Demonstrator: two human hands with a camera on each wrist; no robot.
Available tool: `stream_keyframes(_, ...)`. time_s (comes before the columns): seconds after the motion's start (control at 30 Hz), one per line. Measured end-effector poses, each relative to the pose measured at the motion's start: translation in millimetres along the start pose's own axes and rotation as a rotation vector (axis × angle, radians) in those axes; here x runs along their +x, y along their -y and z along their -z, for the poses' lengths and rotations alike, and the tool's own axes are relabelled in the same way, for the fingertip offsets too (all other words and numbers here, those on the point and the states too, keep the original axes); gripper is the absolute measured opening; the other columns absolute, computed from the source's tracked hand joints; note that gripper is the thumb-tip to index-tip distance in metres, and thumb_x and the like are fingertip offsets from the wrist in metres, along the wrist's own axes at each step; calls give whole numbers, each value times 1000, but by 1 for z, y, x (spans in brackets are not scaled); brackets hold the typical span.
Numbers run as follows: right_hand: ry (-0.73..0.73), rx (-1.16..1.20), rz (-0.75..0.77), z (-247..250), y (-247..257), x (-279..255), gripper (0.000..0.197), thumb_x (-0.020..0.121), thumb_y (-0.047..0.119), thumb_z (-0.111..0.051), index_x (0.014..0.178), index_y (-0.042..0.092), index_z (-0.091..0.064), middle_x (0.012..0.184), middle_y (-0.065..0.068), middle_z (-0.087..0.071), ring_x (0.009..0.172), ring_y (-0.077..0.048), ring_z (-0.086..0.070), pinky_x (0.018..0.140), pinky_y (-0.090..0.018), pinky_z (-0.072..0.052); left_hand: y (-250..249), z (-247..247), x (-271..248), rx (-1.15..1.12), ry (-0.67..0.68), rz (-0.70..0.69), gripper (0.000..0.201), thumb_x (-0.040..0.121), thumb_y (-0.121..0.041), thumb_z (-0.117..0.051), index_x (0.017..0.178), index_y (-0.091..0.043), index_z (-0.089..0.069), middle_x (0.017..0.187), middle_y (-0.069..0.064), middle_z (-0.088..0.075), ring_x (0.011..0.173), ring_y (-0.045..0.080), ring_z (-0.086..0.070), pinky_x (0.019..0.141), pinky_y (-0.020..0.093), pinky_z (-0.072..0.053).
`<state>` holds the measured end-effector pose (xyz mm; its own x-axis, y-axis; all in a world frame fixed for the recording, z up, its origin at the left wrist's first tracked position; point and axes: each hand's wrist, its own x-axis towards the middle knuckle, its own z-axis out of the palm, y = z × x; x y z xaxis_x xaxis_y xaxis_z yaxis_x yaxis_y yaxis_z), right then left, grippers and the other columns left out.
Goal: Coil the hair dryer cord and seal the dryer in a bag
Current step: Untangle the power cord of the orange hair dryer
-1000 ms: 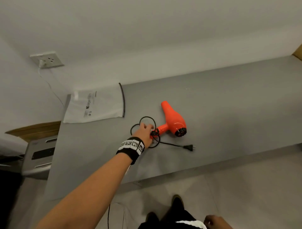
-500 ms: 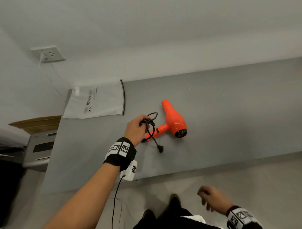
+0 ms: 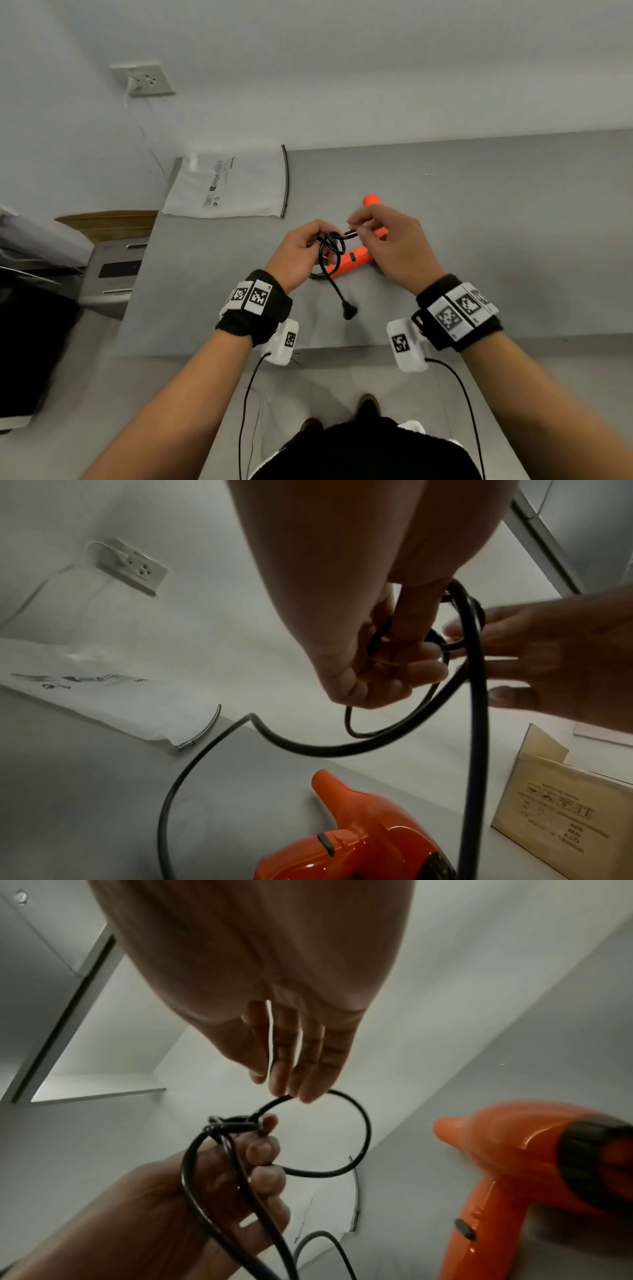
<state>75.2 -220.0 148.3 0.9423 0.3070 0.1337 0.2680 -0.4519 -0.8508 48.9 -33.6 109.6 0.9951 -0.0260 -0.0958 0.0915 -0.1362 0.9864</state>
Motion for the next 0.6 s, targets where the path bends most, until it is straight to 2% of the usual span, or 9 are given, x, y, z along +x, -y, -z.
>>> stream_keyframes(0.07,46,-81,34,-9,7,4,17,89,10,-64,101,20,-72,84,19,-66,70,-3,-60,68,-11,-43,2,2,-3,-40,20,25,33,93,19,-35,109,4,-59,88,15,-61,63,13,-62,66,24,-54)
stream_keyframes(0.13,120,-87,25,-14,12,5,14,90,12,-65,101,18,-72,80,17,-65,65,6,-58,65,-6,-41,4,3,-6,-78,34,45,26,96,15,-38,103,-3,-56,84,14,-60,64,17,-63,69,31,-56)
stream_keyframes(0.2,163,-95,20,-17,13,5,11,89,12,-66,98,14,-72,81,12,-66,64,16,-55,65,-3,-39,5,5,-8,-100,42,68,24,97,14,-40,99,-7,-51,80,14,-59,62,18,-62,67,32,-55)
stream_keyframes(0.23,183,-113,20,-19,13,4,9,89,12,-68,96,13,-72,81,9,-67,64,17,-54,66,-4,-39,6,5,-10,-98,44,83,24,96,14,-39,100,-7,-49,80,14,-60,61,18,-63,65,30,-55)
stream_keyframes(0.33,224,-192,30,-22,12,4,6,85,20,-71,89,16,-70,78,6,-69,62,1,-56,63,-14,-41,11,5,-13,-75,58,111,24,96,14,-40,104,-6,-51,76,8,-63,60,17,-61,62,30,-54)
stream_keyframes(0.4,146,-204,-23,-20,8,8,8,82,23,-72,81,18,-66,72,5,-67,63,-8,-55,64,-22,-43,18,7,-16,-86,65,114,22,95,13,-42,99,-6,-55,69,0,-62,59,16,-57,62,30,-51)
stream_keyframes(0.47,4,-106,-137,-13,4,14,15,80,24,-71,71,19,-61,65,5,-63,59,-8,-53,59,-20,-40,26,9,-20,-118,72,131,20,95,11,-44,97,-4,-56,67,-8,-62,60,15,-55,66,30,-50)
stream_keyframes(0.53,-122,83,-272,-7,-1,18,18,81,19,-72,68,13,-61,59,5,-60,51,-8,-51,51,-17,-39,31,9,-25,-69,92,145,23,97,9,-43,94,-5,-61,64,-12,-63,61,12,-56,69,28,-51)
stream_keyframes(0.6,-203,200,-367,-7,-4,18,18,81,15,-71,69,6,-60,54,4,-57,43,-9,-48,42,-21,-38,34,7,-31,-28,114,165,27,98,6,-44,91,-8,-65,60,-10,-61,57,11,-55,64,24,-50)
